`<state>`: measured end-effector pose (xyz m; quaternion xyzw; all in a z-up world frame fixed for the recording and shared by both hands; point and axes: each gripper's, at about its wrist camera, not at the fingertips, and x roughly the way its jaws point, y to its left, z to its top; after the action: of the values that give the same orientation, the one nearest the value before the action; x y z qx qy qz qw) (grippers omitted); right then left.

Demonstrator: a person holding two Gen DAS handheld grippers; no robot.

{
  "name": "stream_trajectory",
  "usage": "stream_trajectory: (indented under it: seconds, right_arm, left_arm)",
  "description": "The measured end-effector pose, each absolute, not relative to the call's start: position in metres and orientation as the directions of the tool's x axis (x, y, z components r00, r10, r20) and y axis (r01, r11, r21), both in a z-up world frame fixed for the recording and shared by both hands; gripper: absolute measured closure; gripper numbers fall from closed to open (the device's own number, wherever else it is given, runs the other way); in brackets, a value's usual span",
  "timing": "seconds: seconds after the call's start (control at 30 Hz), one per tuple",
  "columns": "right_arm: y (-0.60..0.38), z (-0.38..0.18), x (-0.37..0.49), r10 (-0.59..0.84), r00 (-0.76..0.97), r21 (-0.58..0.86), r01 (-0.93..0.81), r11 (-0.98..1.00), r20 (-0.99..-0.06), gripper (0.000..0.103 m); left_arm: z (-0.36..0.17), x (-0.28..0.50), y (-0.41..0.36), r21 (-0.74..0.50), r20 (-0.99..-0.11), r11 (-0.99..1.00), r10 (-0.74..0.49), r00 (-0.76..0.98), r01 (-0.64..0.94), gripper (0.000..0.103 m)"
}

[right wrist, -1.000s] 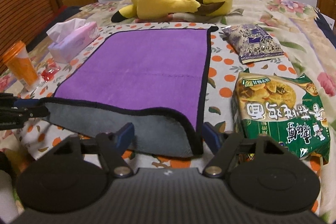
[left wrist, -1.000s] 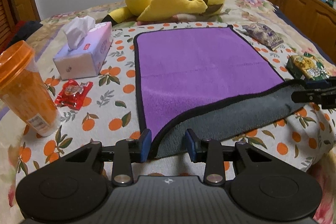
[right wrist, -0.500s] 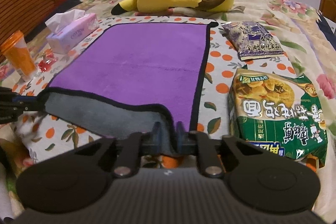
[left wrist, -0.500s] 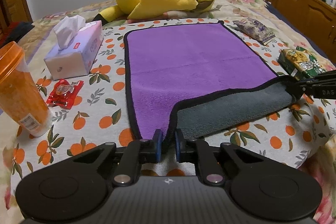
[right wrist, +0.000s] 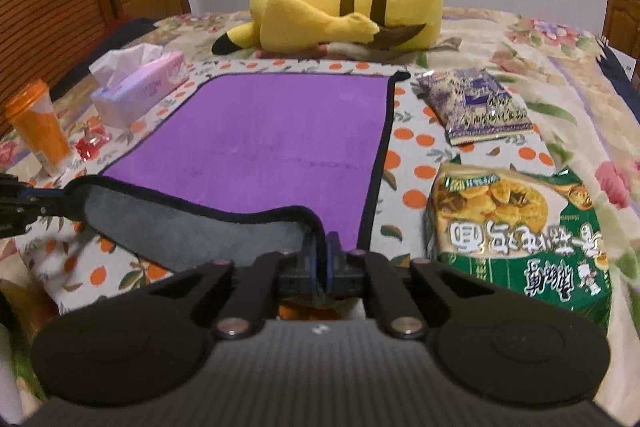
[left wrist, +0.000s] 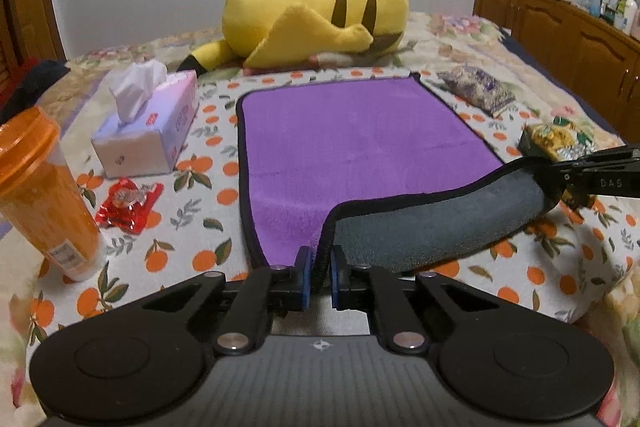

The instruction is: Fold towel

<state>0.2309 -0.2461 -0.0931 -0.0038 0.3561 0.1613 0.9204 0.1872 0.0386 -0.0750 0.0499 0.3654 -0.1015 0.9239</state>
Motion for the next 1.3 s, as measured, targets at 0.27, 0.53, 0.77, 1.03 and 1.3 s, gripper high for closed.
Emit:
stream_trajectory:
  seconds: [0.27,0.53,0.77,1.03,1.3]
  right_arm:
    - [-0.25,-0.083,0.23,0.296,0.738,0.103,-0.297,0.949,-0.606,0.098]
    - [-0.25,-0.083,0.234,0.292,0.759,0.085,-0.301,0.95,-0.582,0.098]
    - [-0.252,-0.081,0.236,0.289,0.779,0.077,-0.299,0.951,-0.556,0.098]
    - [-0.251,-0.077,0.239,0.28,0.811,0.055,-0.294,0.954,-0.514,0.098]
    - [-0.252,-0.069,0.244,0.278,0.842,0.049,-0.289,0.956,-0.463,0.098]
  left_arm:
    - [-0.068,0.189,0.04,0.014,-0.64,0.98,-0.143,0.755,0.198,0.096]
    - [-0.062,0.193,0.042,0.01,-0.611,0.982,-0.142,0.778,0.187,0.097]
    - [-0.057,0.198,0.042,0.011,-0.591,0.983,-0.143,0.794,0.186,0.097]
    - [-0.047,0.199,0.041,0.013,-0.569,0.979,-0.159,0.807,0.202,0.097]
    - [-0.033,0.199,0.04,0.012,-0.53,0.977,-0.172,0.83,0.211,0.097]
